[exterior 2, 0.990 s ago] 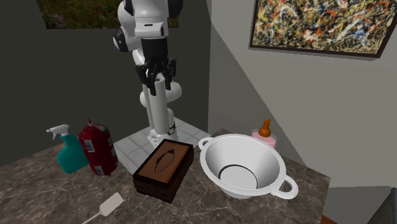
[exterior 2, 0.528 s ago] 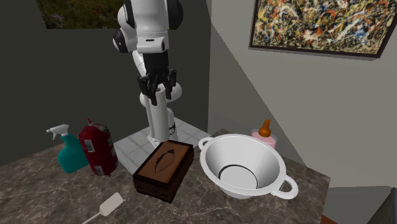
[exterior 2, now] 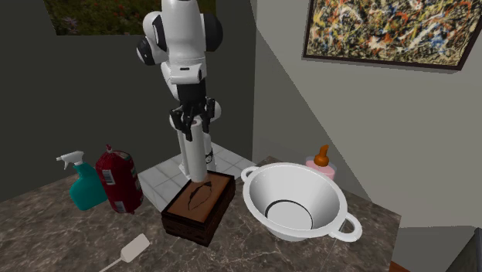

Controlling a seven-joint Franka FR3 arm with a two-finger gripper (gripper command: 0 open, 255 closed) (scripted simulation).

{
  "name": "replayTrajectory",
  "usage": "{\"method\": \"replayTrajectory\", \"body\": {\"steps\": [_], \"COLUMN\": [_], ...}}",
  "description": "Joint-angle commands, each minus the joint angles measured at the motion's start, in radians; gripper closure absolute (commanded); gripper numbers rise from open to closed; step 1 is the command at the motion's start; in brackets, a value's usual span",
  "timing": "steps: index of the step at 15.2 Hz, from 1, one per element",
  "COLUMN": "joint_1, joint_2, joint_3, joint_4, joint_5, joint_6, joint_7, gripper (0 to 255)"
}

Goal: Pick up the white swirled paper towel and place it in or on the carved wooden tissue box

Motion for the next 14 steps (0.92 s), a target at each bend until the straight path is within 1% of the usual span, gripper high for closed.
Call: {"method": "replayTrajectory", "body": {"steps": [1, 10, 14], "joint_1": [-0.002, -0.014, -0.014], "joint_2": [-0.004, -0.011, -0.011], "joint_3": [-0.005, -0.034, -0.034], "joint_4": [-0.030, -0.156, -0.156], "joint_5": [-0.005, -0.031, -0.031], "joint_6": [0.026, 0.145, 0.145], "joint_7": [0.002, 0.007, 0.007], "gripper": [255, 255, 255]}}
